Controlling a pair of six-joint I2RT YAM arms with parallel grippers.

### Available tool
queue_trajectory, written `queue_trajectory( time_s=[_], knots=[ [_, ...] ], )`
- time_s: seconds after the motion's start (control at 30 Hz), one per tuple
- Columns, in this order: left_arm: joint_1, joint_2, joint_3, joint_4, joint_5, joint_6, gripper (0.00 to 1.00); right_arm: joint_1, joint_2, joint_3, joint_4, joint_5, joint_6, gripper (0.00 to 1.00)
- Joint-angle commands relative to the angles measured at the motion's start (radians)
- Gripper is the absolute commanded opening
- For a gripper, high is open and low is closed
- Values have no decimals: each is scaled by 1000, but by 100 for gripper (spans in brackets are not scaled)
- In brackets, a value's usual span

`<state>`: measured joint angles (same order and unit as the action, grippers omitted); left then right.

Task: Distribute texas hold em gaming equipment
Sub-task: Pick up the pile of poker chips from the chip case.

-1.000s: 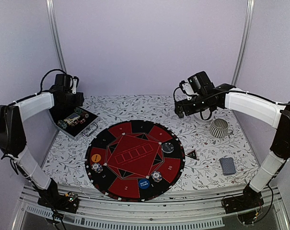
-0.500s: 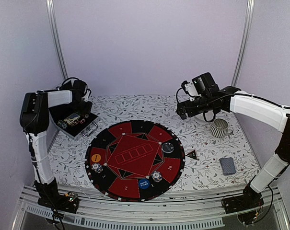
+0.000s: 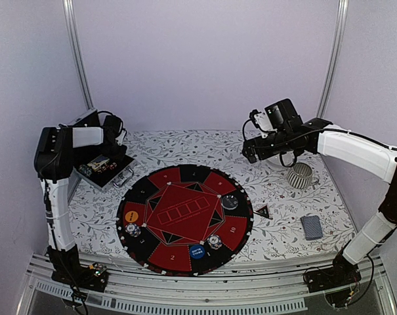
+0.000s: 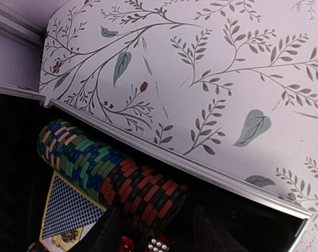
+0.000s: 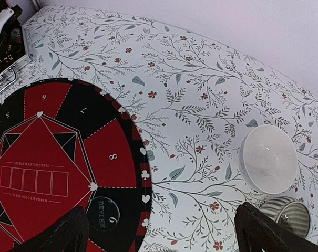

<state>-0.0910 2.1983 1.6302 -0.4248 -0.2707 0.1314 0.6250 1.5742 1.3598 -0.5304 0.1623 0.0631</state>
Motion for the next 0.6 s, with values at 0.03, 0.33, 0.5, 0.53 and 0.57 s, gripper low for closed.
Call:
queue_trajectory(
  time_s=[0.03, 0.33, 0.5, 0.53, 0.57],
  knots=[
    [-1, 10, -3, 43, 24, 39, 47, -8, -36, -10, 4, -9, 3, 99],
    [-29, -47, -77, 87, 13, 57, 41, -8, -28, -6, -2, -17, 1, 99],
    [-37, -64, -98, 84, 9, 53, 42, -7, -25, -5, -3, -20, 1, 99],
    [-38, -69, -102, 84, 6, 54, 42, -8, -25, -5, -4, -20, 1, 99],
    [-40, -73, -106, 85, 4, 56, 42, -8, -25, -5, -5, -20, -1, 99]
  ],
)
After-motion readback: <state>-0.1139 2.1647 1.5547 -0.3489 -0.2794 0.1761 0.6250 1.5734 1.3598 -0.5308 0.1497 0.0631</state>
